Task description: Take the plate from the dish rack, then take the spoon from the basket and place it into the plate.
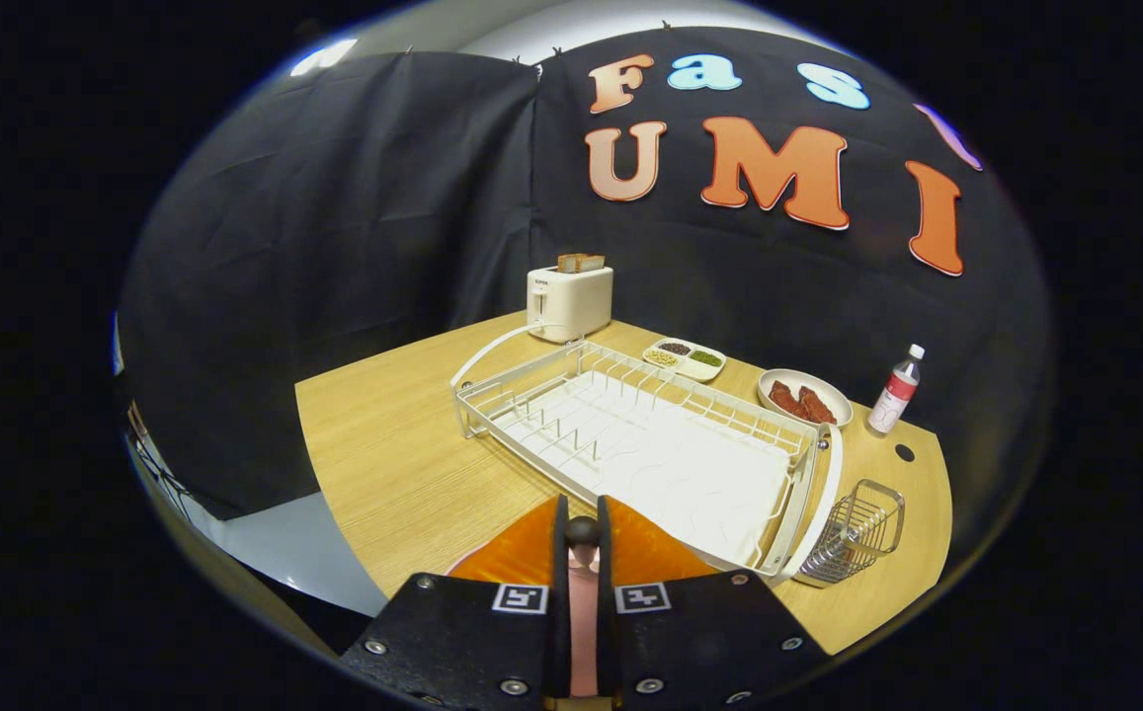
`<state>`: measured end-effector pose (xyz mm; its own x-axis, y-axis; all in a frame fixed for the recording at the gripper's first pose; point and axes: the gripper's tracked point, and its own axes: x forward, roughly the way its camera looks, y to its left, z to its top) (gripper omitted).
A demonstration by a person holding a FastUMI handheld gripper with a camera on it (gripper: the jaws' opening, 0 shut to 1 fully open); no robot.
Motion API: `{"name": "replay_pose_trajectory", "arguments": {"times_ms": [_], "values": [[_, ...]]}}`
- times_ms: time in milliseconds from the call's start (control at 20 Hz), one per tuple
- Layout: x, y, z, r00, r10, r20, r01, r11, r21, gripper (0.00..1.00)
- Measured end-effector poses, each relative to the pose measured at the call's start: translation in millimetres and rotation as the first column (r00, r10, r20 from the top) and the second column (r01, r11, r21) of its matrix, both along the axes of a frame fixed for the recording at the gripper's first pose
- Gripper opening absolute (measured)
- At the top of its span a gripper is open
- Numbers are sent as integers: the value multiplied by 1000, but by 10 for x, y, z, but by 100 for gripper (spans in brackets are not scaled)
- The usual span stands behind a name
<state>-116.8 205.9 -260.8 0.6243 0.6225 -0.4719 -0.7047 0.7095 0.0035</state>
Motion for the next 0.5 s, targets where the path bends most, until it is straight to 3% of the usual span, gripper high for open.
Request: {"name": "replay_pose_trajectory", "arguments": {"times_ms": [500], "values": [[68,-549,-277,985,-132,-112,127,991,-53,23]]}}
